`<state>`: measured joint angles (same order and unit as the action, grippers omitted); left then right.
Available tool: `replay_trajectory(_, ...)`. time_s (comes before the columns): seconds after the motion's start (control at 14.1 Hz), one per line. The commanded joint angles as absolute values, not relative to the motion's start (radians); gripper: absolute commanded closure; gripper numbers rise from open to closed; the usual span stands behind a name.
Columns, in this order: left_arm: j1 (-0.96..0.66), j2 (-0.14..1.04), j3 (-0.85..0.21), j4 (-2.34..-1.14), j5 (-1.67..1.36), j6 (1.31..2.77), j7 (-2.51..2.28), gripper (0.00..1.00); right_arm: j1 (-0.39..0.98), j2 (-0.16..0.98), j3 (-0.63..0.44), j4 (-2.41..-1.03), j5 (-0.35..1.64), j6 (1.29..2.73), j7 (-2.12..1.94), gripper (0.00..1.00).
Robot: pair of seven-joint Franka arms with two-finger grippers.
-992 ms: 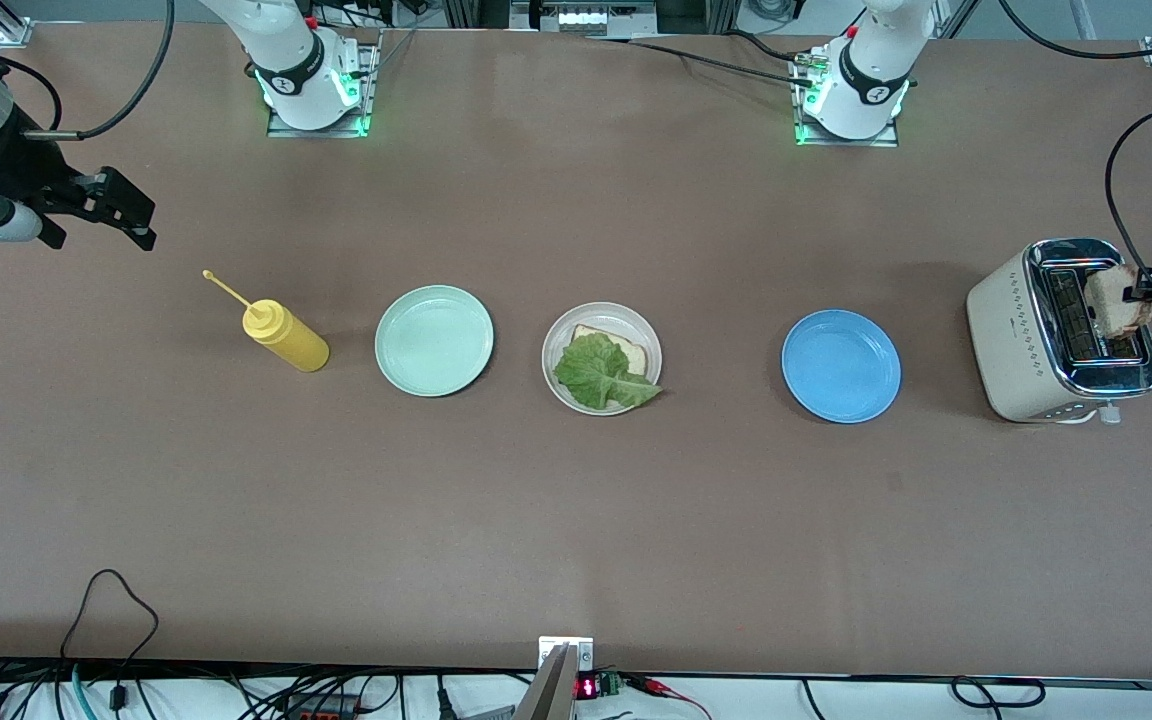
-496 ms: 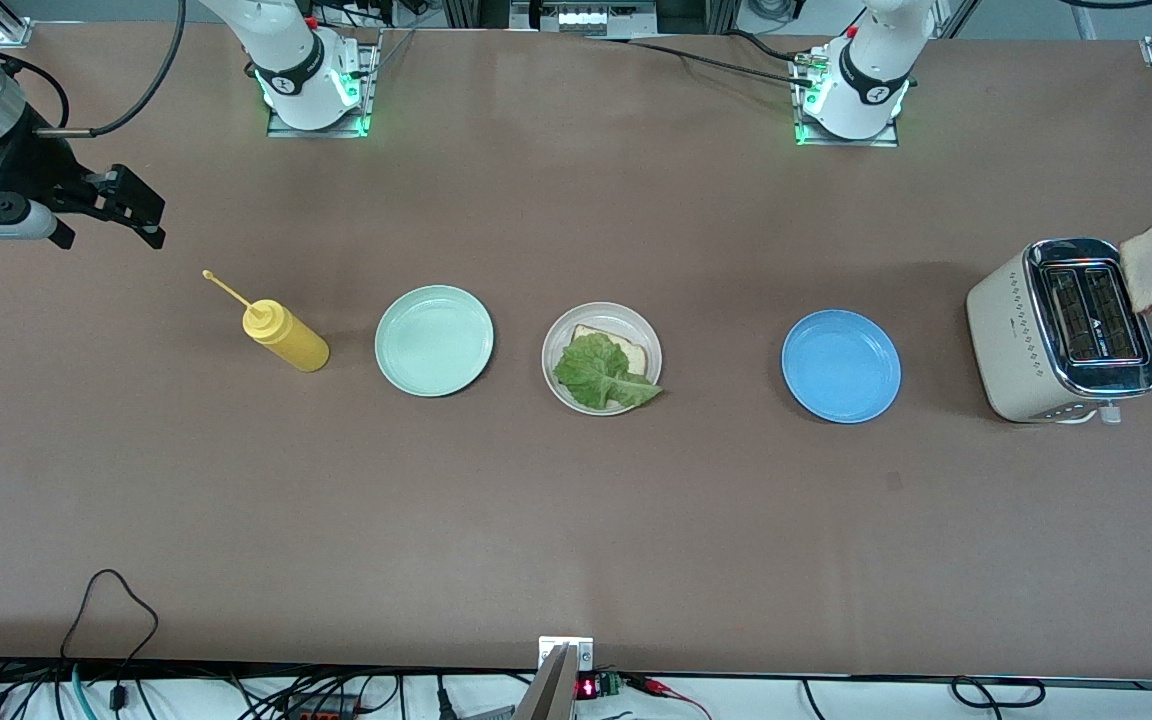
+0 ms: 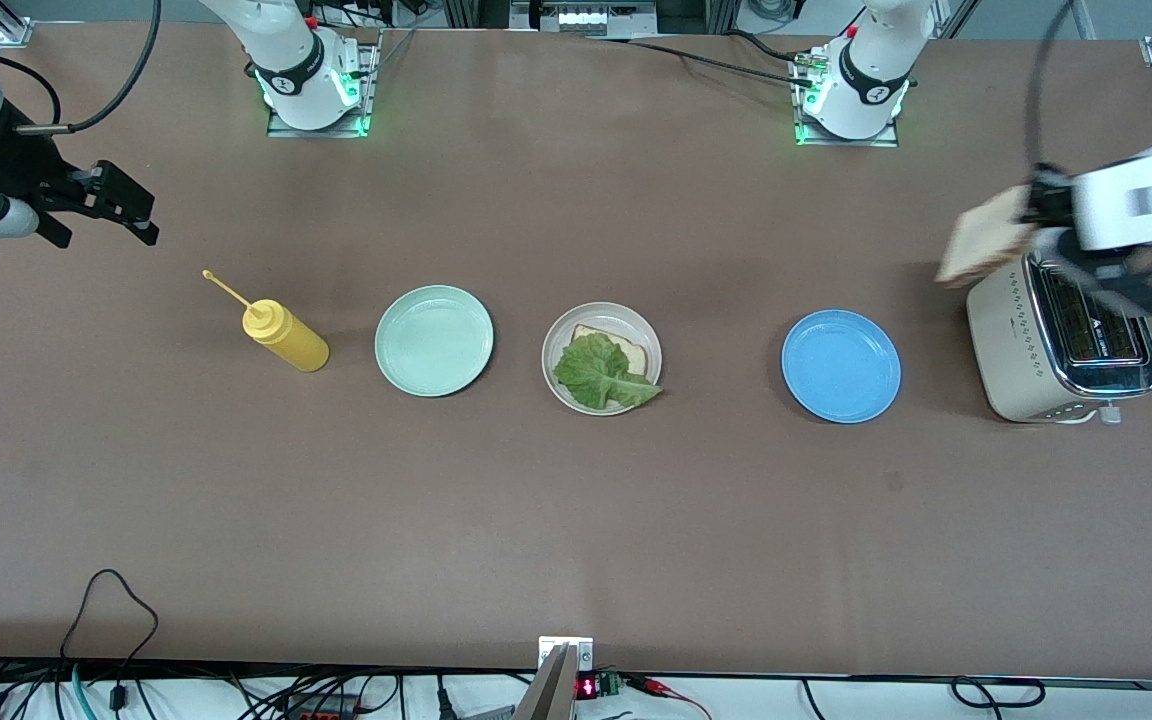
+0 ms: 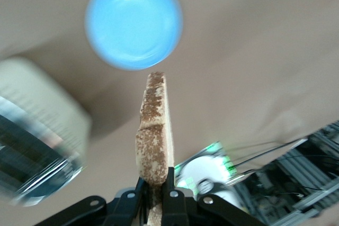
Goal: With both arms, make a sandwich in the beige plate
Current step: 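Grasp the second bread slice from the toaster with the left gripper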
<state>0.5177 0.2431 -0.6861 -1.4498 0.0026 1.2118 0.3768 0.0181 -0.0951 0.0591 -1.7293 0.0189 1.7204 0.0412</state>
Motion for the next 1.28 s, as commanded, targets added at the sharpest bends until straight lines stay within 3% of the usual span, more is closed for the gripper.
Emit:
replay_trajectory(0.0,0.471,0.374,-0.709,-1.425,-0.192,1.299,0.243,0.99,0.012,-0.120,0.063,-1.750,0.025,1.713,0.025,0.00)
replay_trajectory(0.21,0.364,0.442,-0.709,-1.459,-0.355,1.498,0.147,0.99,0.017,-0.115,0.064,-1.750,0.020,1.713,0.026,0.00)
replay_trajectory(0.5,0.290,0.532,-0.710,-1.592,-0.537,1.889,0.163,0.99,0.017,-0.115,0.064,-1.750,0.018,1.704,0.025,0.00)
replay_trajectory(0.71,0.184,0.682,-0.712,-1.612,-0.598,2.147,0.172,0.99,0.018,-0.115,0.066,-1.747,0.006,1.712,0.025,0.00)
replay_trajectory(1.2,0.144,0.816,-0.710,-1.709,-0.810,2.332,0.524,0.99,0.020,-0.117,0.071,-1.749,-0.002,1.712,0.025,0.00)
